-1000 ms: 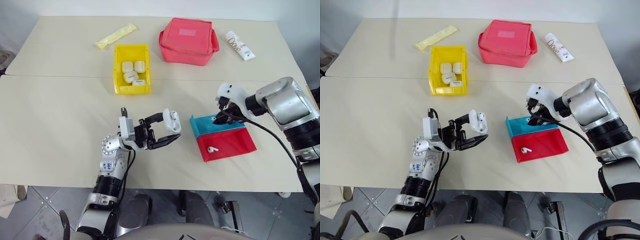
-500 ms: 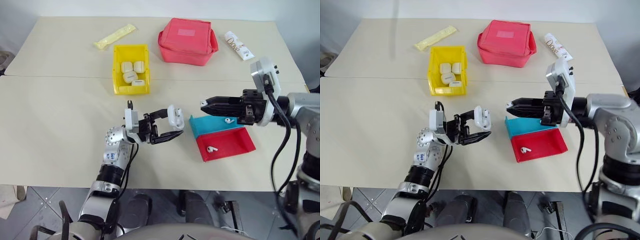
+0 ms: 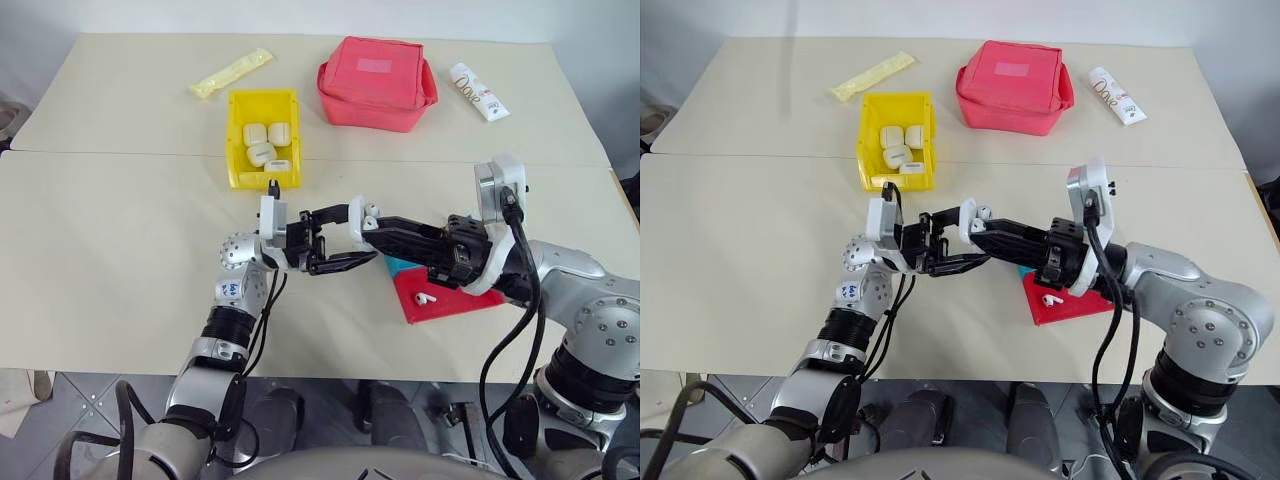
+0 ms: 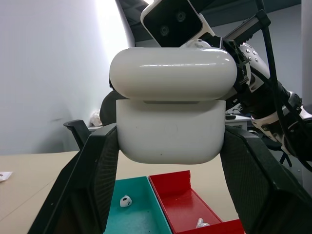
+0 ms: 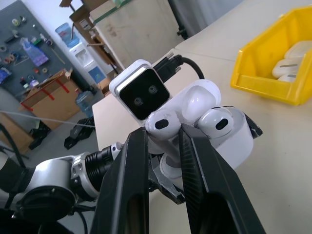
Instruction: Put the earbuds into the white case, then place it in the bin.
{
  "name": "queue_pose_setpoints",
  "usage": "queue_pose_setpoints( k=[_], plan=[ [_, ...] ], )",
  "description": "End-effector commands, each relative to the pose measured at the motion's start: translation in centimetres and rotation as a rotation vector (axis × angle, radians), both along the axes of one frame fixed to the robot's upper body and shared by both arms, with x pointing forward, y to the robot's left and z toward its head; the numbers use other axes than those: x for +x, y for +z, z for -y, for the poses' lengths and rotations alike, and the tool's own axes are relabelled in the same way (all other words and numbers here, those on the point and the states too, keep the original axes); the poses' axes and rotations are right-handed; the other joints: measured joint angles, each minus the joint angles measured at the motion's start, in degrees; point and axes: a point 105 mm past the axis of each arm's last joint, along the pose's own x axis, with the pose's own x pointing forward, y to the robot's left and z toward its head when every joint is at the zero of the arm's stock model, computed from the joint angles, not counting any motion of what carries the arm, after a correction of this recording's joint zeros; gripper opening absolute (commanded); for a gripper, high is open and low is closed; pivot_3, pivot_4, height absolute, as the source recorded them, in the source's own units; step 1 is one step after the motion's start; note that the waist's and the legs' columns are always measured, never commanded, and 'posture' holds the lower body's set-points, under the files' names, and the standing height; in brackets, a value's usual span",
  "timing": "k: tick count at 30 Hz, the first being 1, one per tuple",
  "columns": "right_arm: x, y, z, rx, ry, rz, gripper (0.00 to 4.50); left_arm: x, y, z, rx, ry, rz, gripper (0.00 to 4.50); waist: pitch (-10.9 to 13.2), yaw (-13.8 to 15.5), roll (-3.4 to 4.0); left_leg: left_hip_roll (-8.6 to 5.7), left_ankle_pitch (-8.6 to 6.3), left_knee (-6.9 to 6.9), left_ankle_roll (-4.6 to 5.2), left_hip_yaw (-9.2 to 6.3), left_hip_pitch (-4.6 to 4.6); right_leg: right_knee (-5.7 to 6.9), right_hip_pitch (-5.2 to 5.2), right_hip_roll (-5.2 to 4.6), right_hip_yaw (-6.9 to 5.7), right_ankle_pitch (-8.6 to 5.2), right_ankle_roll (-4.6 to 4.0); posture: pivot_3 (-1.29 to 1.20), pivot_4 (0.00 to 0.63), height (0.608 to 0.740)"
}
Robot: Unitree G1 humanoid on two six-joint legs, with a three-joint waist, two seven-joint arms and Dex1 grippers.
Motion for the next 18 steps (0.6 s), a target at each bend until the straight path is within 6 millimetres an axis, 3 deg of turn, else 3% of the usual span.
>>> queue_pose_setpoints(
  k=[1, 18],
  plan=[
    [-0.2, -0.1, -0.1, -0.013, -0.006, 0.011, 0.49, -0.2, 1.4, 0.1, -0.047, -0.015, 0.040, 2.76, 0.00, 0.02, 0.00, 0.00, 0.00, 0.00, 0.00, 0.00, 0.00, 0.00, 0.01, 0.00, 0.00, 0.00, 0.00, 0.00, 0.150, 0.740],
    [0.8, -4.0, 0.8, -0.164, -0.050, -0.050, 0.49, -1.2, 2.0, -0.3, -0.079, -0.023, 0.060, 2.76, 0.00, 0.15, -0.01, -0.01, 0.02, 0.00, 0.05, 0.01, 0.00, -0.03, 0.03, -0.01, 0.00, 0.00, 0.00, 0.00, 0.150, 0.740]
  ],
)
